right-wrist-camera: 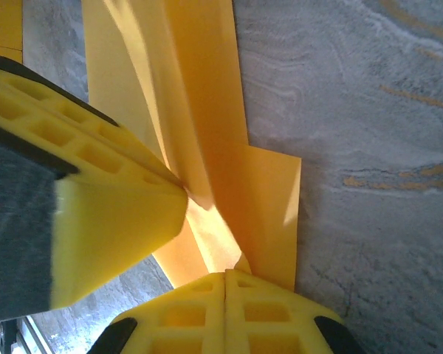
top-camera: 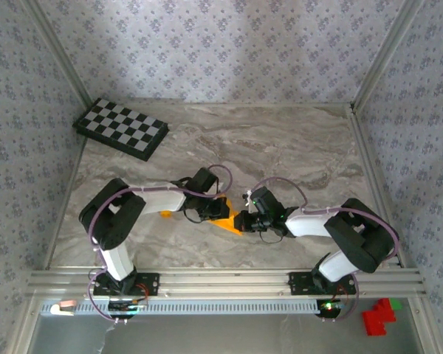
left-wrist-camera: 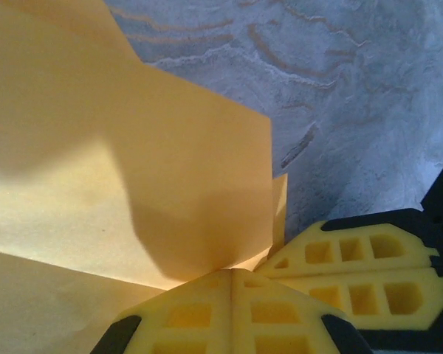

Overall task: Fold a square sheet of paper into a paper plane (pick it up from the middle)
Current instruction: Perform the fourth fold on the wing at the bottom-center of the table.

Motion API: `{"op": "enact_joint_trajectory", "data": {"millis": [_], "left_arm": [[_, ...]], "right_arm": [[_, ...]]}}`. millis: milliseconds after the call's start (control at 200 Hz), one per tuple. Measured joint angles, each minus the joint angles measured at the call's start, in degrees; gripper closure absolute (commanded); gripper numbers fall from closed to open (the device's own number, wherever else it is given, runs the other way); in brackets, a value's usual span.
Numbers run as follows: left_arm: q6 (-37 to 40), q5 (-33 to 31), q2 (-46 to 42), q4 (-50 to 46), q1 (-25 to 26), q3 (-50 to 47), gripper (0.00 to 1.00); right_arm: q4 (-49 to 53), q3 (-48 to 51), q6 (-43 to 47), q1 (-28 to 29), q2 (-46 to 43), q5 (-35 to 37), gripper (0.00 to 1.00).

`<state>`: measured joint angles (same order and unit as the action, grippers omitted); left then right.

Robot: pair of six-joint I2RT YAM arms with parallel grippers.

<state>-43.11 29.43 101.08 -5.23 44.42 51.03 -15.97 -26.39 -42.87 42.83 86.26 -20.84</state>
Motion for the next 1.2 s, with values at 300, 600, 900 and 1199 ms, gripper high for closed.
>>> {"op": "enact_joint_trajectory", "data": {"millis": [300, 600, 900, 1199], "left_arm": [[0.0, 0.4, 2.0, 1.7, 0.2, 0.0, 1.0], [0.2, 1.5, 2.3, 1.8, -1.4, 0.0, 1.0], [1.7, 4.5, 4.0, 0.3, -4.3, 1.6, 0.99], [4.0, 4.2, 5.6, -1.3, -9.4, 4.3, 0.96]], "right_arm": [[0.5, -0.1, 0.0, 0.0, 0.0, 0.0, 0.98], [2.5, -0.9, 0.0, 0.0, -0.1, 0.5, 0.98], [4.3, -1.8, 0.4, 0.2, -0.1, 1.1, 0.99], [5.7, -2.4, 0.5, 0.4, -0.2, 1.8, 0.99]]}}
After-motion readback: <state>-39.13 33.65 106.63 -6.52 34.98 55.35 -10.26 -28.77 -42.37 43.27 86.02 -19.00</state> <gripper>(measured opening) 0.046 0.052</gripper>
